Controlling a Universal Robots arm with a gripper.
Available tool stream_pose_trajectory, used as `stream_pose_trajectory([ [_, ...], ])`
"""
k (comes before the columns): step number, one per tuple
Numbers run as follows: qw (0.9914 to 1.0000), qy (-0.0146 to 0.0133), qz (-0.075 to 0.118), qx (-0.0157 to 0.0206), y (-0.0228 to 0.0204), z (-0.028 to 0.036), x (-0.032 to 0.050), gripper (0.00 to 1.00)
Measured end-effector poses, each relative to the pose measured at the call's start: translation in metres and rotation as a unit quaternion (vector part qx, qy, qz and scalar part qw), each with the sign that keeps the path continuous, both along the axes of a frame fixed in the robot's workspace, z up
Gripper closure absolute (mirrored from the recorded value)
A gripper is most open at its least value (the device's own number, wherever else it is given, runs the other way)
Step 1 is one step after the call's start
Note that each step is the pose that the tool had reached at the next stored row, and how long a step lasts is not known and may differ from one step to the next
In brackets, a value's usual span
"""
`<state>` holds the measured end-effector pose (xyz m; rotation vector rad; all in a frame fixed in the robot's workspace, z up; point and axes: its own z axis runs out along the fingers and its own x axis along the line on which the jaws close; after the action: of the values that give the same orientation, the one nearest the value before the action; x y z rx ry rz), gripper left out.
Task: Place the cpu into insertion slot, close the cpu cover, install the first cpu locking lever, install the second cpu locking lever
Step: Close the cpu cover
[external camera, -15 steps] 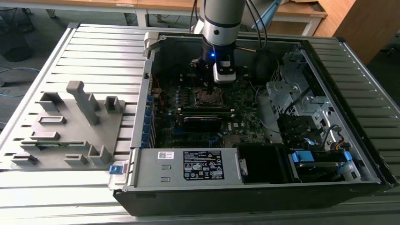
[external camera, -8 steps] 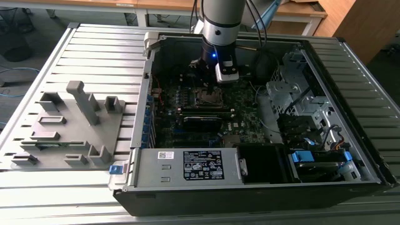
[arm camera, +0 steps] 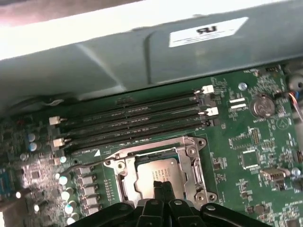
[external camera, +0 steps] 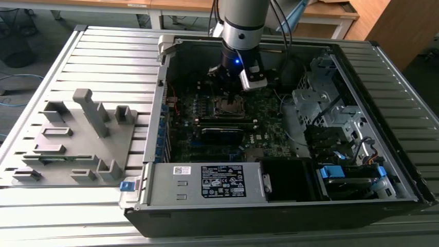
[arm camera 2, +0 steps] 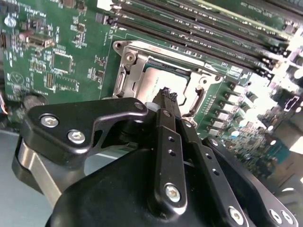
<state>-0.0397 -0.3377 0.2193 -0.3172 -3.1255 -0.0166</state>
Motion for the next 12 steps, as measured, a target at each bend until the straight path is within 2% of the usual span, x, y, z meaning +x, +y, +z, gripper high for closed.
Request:
stream_pose_trajectory([
  [3,0.99971,-0.0004,0.024,0.0001,0.0000,-0.0001,0.0000,0.89],
  [7,0.99854,-0.0005,0.054,0.0000,0.0000,-0.0002,0.0000,0.89],
  [12,0.99838,-0.0008,0.057,-0.0006,0.0001,-0.0003,0.0000,0.89],
])
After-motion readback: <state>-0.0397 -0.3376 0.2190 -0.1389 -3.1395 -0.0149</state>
